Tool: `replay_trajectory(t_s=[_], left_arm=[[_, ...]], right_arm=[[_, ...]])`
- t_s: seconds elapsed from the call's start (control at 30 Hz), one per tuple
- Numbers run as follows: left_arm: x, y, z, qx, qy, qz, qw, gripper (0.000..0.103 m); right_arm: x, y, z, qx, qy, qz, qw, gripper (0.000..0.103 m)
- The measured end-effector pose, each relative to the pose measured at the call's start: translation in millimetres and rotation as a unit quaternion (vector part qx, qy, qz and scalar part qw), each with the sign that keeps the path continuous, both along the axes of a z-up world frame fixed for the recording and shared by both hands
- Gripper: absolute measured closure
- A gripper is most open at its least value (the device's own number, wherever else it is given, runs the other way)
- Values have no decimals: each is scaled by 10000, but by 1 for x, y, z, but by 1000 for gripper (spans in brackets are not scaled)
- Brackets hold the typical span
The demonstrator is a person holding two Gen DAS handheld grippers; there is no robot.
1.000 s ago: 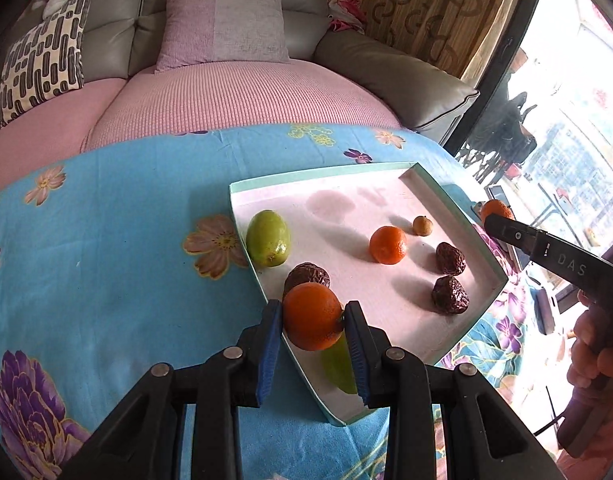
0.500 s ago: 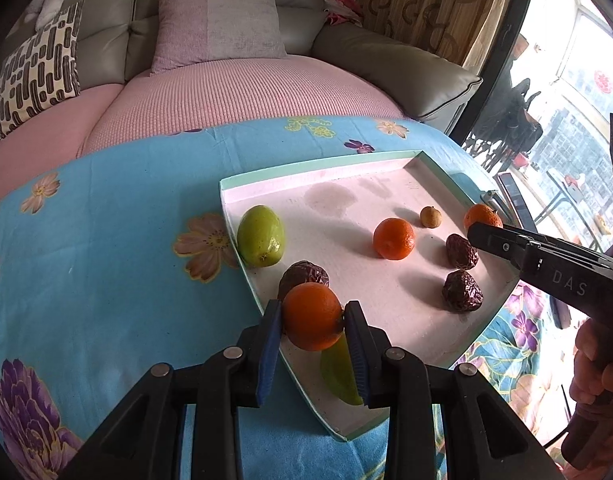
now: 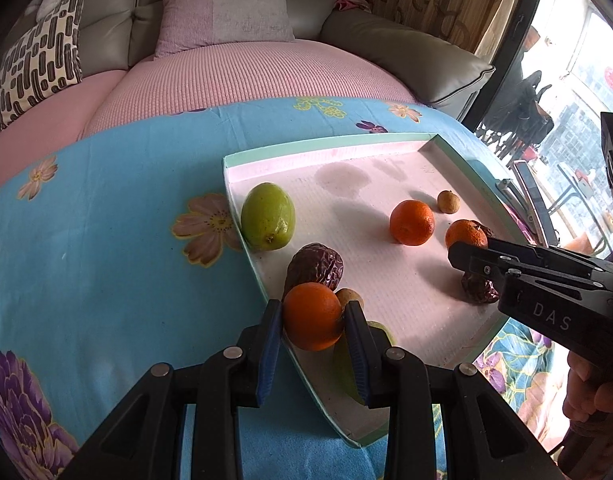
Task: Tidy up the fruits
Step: 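Carry both oranges over the tray with the left and right grippers, then open the right gripper to set its orange down while the left gripper releases its orange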
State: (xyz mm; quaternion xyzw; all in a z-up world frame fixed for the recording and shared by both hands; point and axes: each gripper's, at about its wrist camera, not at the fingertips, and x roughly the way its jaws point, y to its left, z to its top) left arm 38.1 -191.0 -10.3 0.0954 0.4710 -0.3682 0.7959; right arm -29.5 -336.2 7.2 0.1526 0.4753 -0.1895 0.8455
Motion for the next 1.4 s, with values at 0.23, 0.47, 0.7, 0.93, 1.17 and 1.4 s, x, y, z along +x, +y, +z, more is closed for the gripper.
replay_trajectory(t_s=[0.23, 0.47, 0.7, 0.93, 1.17, 1.4], left_arm=[[1, -2, 0, 26, -18, -21, 10000, 69], [0, -5, 0, 66, -37, -51, 10000, 69], [-3, -10, -2, 106, -42, -139, 9998, 69], [-1, -8, -4, 38, 119, -92, 9999, 69], [0, -8, -5, 17, 138, -69, 9999, 69], [0, -8, -4, 4, 160, -59, 9999, 67]], right_arm=[[4, 2, -15, 40, 284, 5, 9996, 68], [2, -2, -20, 52, 413, -72, 9991, 68], [3, -3, -21, 48, 442, -86, 9990, 68], [3, -2, -22, 44, 452, -83, 9989, 68], [2, -3, -24, 64, 471, -105, 9988, 67], [3, -3, -24, 82, 475, -109, 9988, 67]])
